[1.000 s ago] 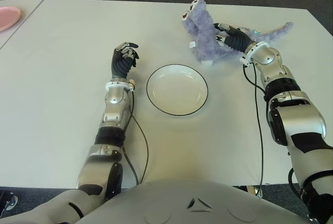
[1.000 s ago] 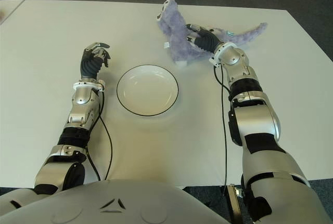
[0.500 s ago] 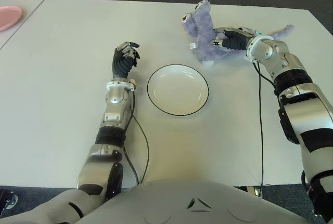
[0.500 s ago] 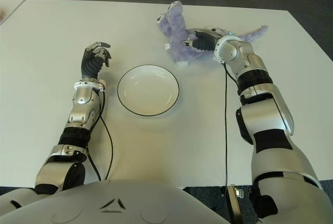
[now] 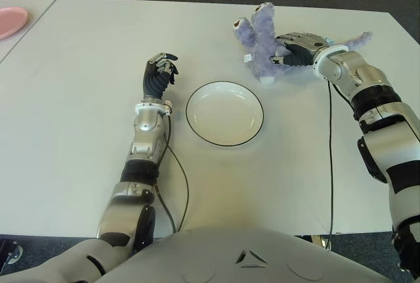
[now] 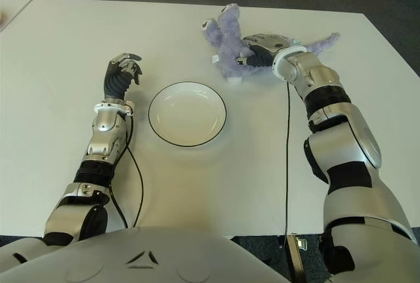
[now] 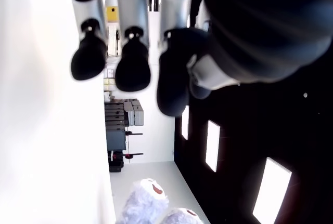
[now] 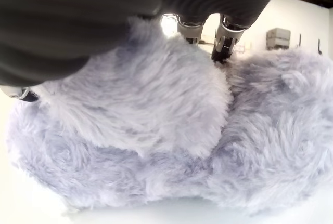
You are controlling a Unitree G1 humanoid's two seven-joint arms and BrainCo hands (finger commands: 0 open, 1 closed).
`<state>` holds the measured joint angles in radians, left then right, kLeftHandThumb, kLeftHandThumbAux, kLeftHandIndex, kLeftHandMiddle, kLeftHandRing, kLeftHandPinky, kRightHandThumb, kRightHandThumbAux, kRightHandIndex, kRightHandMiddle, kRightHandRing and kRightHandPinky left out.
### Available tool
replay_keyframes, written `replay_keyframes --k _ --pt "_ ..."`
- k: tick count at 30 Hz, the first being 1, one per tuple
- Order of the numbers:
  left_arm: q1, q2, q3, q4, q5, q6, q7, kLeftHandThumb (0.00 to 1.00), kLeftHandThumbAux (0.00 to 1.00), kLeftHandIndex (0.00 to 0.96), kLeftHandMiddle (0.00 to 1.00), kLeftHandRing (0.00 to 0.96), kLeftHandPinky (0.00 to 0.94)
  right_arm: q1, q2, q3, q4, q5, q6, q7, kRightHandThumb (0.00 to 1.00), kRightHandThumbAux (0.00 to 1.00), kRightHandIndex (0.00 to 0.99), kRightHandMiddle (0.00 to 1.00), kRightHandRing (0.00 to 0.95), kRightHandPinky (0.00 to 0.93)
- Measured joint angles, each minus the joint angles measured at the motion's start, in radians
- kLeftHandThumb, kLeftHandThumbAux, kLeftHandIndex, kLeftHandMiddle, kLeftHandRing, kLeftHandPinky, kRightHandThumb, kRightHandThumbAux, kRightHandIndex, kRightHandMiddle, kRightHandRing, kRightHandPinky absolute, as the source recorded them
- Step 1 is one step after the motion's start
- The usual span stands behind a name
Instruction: Put the doll into the plate.
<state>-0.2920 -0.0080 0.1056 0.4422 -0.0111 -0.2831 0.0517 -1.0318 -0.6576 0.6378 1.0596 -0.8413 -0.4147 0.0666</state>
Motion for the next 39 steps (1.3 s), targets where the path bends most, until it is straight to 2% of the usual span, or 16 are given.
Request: replay_keyframes --k 11,23,30,39 --pt "0.0 -0.001 0.003 0.0 0.0 0.0 -0.013 0.717 0.7 0.443 0.732 0.756 0.726 -0.036 -0.001 0.06 0.027 -0.058 0.006 -0.023 0.491 0.133 0.0 0.0 0.0 0.0" --pt "0.0 -0.002 0.003 0.0 0.0 -0.007 -0.02 0.716 0.7 0.444 0.735 0.758 0.724 -0.07 0.0 0.114 0.054 -0.082 0.016 -0.019 0.514 0.112 0.0 0.0 0.0 0.0" --pt "0.0 -0.005 0.002 -0.002 0.0 -0.015 -0.02 0.716 0.7 0.444 0.738 0.761 0.734 -0.087 0.021 0.152 0.118 -0.103 0.049 -0.06 0.525 0.102 0.0 0.0 0.0 0.0" --pt "0.002 -0.011 0.005 -0.008 0.0 -0.03 -0.019 0.717 0.699 0.445 0.738 0.758 0.727 -0.098 0.047 0.17 0.16 -0.103 0.07 -0.067 0.535 0.093 0.0 0.0 0.0 0.0"
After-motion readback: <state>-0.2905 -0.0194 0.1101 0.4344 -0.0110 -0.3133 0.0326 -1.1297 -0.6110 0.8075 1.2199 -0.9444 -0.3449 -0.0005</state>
